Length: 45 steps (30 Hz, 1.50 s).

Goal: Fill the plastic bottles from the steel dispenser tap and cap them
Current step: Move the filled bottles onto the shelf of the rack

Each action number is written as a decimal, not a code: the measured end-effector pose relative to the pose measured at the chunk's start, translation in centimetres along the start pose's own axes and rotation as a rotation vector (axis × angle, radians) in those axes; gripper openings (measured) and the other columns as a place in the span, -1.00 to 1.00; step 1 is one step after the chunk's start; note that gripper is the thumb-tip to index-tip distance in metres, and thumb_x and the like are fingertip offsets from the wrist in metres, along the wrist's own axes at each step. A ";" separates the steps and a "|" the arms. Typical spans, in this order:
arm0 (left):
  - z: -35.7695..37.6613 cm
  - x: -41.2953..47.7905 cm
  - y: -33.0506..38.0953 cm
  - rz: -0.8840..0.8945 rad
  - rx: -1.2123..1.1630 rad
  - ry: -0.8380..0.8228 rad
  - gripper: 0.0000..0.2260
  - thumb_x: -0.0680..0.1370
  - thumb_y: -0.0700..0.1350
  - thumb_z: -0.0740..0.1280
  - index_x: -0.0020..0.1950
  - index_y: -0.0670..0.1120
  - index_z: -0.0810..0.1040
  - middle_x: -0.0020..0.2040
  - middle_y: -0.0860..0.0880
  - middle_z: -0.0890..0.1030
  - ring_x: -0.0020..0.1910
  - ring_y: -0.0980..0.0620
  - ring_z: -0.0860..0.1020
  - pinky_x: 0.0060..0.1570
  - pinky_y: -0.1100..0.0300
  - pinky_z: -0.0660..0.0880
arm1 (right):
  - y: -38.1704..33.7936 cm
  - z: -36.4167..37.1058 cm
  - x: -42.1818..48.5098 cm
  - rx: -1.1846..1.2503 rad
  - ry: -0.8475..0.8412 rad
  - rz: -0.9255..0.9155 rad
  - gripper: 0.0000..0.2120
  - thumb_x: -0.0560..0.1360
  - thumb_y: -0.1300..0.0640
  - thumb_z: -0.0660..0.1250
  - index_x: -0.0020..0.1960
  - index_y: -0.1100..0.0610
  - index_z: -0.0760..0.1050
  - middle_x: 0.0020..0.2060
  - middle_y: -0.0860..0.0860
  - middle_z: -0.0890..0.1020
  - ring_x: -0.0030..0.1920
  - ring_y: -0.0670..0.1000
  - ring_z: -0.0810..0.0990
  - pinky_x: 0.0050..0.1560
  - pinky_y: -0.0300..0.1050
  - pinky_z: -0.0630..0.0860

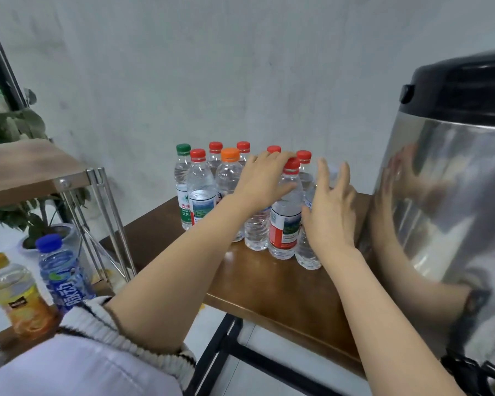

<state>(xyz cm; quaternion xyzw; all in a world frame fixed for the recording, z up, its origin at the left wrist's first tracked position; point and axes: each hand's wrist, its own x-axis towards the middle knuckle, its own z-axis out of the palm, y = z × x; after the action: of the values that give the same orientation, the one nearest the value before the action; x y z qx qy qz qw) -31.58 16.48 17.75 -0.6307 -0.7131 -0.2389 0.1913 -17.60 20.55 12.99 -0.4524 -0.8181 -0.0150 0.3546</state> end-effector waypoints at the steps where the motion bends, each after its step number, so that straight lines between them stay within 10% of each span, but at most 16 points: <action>1: 0.0 -0.3 0.1 0.004 -0.033 0.019 -0.48 0.57 0.10 0.36 0.47 -0.02 0.35 0.31 0.00 0.54 0.30 -0.04 0.43 0.28 0.08 0.23 | 0.1 0.3 0.0 0.006 0.004 0.003 -0.18 0.55 0.22 0.38 0.60 0.04 -0.08 0.54 0.27 0.02 0.32 0.35 0.35 0.12 0.13 0.49; 12: 1.9 -5.5 0.3 -0.034 -0.408 0.080 -0.18 0.41 -0.03 0.57 0.53 0.02 0.18 0.38 -0.05 0.47 0.29 -0.11 0.46 0.28 -0.07 0.41 | 0.6 1.1 -1.0 0.224 0.052 -0.058 -0.18 0.46 0.29 0.45 0.56 0.04 0.07 0.42 0.19 0.24 0.27 0.30 0.33 0.18 0.15 0.43; 19: 2.2 -6.9 1.0 -0.088 -0.680 0.114 -0.23 0.46 -0.21 0.52 0.56 -0.04 0.16 0.50 -0.02 0.35 0.44 0.13 0.31 0.45 0.18 0.25 | 0.6 -0.2 -1.5 0.389 -0.002 -0.073 -0.26 0.50 0.29 0.43 0.53 0.03 0.11 0.35 0.17 0.35 0.25 0.18 0.45 0.04 0.01 0.46; 35: -1.3 -14.8 3.3 -0.359 -0.652 0.329 -0.28 0.49 -0.17 0.51 0.52 0.16 0.22 0.46 0.10 0.38 0.43 0.15 0.34 0.37 0.19 0.33 | -2.3 -1.1 -8.3 0.388 0.030 -0.262 -0.21 0.45 0.28 0.48 0.47 -0.13 0.12 0.43 0.15 0.31 0.30 0.22 0.47 -0.08 0.19 0.63; 45: -8.6 -25.2 2.5 -0.447 -0.562 0.400 -0.24 0.42 -0.23 0.55 0.49 0.13 0.26 0.31 0.12 0.51 0.27 0.15 0.52 0.29 0.07 0.50 | -8.1 -3.9 -14.8 0.563 0.043 -0.428 -0.24 0.44 0.22 0.50 0.47 -0.13 0.19 0.35 0.08 0.38 0.18 0.11 0.55 -0.14 -0.07 0.57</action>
<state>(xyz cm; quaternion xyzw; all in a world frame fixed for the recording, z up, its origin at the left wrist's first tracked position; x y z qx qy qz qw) -26.06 -8.67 10.56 -0.4289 -0.6885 -0.5779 0.0898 -16.44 3.64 9.49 -0.1546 -0.8588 0.1277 0.4714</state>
